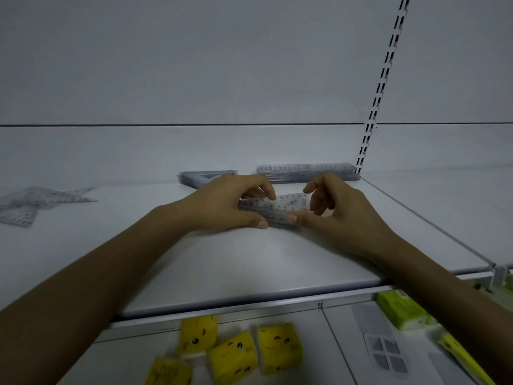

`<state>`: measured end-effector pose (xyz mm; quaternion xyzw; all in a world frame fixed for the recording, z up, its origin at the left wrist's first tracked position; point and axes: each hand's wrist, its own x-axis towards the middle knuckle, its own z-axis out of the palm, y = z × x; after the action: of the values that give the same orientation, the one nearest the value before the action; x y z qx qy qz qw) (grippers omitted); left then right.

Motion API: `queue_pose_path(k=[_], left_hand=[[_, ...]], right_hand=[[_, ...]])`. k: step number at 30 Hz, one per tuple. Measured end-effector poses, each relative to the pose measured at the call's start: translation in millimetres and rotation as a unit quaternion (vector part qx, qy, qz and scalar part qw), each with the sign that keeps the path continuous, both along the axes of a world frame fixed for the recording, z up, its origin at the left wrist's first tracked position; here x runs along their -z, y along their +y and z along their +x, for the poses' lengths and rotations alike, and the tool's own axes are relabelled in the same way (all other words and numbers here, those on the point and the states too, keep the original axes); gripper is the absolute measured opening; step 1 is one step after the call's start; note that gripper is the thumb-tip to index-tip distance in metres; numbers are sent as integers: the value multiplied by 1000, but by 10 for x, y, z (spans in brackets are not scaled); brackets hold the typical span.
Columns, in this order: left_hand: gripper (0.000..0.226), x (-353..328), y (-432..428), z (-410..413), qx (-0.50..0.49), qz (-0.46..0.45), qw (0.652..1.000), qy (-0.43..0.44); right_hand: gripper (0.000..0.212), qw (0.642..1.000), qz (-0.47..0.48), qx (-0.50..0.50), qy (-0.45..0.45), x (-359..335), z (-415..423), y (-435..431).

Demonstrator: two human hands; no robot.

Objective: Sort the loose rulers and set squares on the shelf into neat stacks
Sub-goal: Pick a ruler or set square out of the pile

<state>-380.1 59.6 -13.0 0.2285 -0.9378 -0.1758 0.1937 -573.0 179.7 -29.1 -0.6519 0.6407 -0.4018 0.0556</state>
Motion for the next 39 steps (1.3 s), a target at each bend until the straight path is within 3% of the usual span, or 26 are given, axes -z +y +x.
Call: queue_pose_path(k=[5, 11, 27, 35, 39], left_hand=[[31, -4, 17, 19, -1, 27, 999, 18], [22, 29, 33, -3, -9, 28, 999, 28], [39, -6, 12, 32, 7, 58, 998, 8], [40, 10, 6, 50, 0, 74, 997, 15], [30, -5, 21, 44, 2, 73, 997, 31]], right_hand=[[31, 989, -27, -3, 144, 17, 18, -24], [47, 968, -66, 12, 243, 62, 94, -78], [54, 961, -44, -18, 271, 82, 74, -146], [49, 973, -58, -28, 223, 80, 91, -194], [49, 972, -63, -33, 223, 94, 78, -170]])
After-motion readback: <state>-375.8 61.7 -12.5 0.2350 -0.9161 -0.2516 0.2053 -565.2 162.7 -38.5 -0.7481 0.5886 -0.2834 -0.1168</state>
